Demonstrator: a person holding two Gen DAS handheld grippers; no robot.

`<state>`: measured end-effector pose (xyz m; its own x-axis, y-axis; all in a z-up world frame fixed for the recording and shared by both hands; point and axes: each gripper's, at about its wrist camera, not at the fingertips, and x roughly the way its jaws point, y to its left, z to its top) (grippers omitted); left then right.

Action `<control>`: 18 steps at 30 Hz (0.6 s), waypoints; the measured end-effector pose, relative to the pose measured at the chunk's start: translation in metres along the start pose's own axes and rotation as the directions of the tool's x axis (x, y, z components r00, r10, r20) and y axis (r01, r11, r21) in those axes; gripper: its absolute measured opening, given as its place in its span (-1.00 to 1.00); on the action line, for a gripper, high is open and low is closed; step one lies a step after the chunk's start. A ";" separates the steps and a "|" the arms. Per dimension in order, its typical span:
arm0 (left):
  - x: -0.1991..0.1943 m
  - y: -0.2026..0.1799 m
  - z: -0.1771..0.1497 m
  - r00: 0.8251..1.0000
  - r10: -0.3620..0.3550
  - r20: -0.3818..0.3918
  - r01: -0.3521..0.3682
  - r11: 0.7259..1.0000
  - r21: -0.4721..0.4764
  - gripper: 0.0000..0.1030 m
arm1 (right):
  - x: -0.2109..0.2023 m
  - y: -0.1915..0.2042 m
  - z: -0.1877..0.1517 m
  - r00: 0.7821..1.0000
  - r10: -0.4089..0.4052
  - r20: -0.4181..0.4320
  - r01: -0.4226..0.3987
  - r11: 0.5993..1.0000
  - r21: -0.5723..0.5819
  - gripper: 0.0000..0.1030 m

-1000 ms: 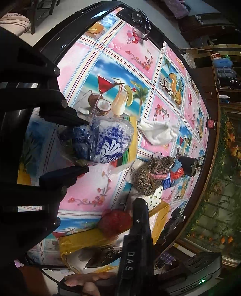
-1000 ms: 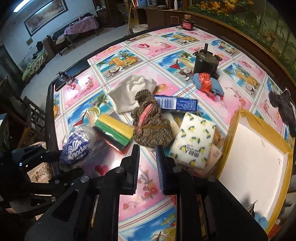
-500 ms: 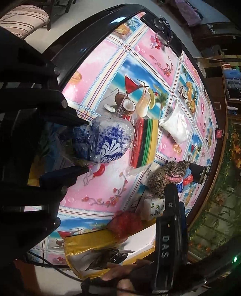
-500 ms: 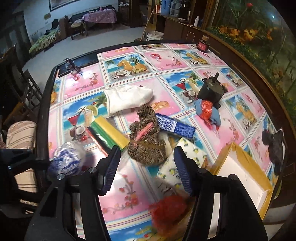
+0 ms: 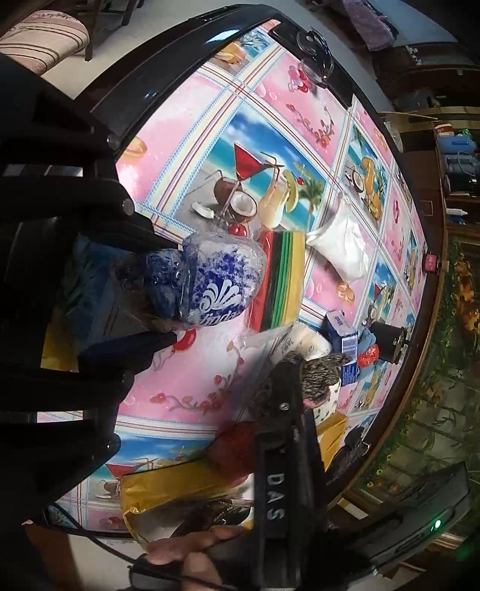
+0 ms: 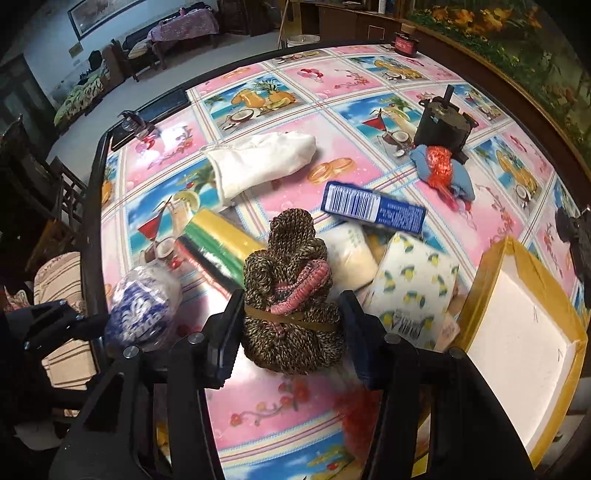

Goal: Organize soft objects
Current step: 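Carry the knitted pouch into the tray with the right gripper while the left carries the plastic bag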

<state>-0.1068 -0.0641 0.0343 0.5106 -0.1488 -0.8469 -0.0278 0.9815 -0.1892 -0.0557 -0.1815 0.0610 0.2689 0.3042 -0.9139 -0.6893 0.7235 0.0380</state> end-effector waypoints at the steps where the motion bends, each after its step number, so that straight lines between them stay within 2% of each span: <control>1: 0.001 -0.004 0.001 1.000 -0.003 0.000 0.003 1.000 0.008 -0.21 | -0.003 0.001 -0.006 1.000 0.012 0.003 -0.012 1.000 0.009 -0.01; 4: 0.003 -0.017 0.005 1.000 -0.021 0.000 0.021 0.999 0.032 -0.21 | -0.015 0.002 -0.027 0.999 0.046 0.012 -0.047 0.998 0.052 -0.01; 8: 0.001 -0.036 0.009 0.999 -0.038 0.006 0.038 0.997 0.074 -0.21 | -0.036 -0.009 -0.049 0.998 0.041 0.047 -0.045 0.995 0.091 -0.01; 14: -0.008 -0.068 0.025 0.998 -0.065 0.024 0.061 0.988 0.145 -0.20 | -0.074 -0.047 -0.080 0.991 0.046 0.124 -0.072 0.975 0.209 -0.01; 18: -0.015 -0.094 0.040 0.994 -0.090 0.055 0.078 0.979 0.188 -0.20 | -0.086 -0.073 -0.096 0.989 0.038 0.144 -0.078 0.956 0.284 -0.01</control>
<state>-0.0779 -0.1492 0.0848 0.5578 -0.2297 -0.7976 0.1746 0.9719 -0.1577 -0.0927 -0.3202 0.0980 0.3366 0.4176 -0.8440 -0.4887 0.8436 0.2225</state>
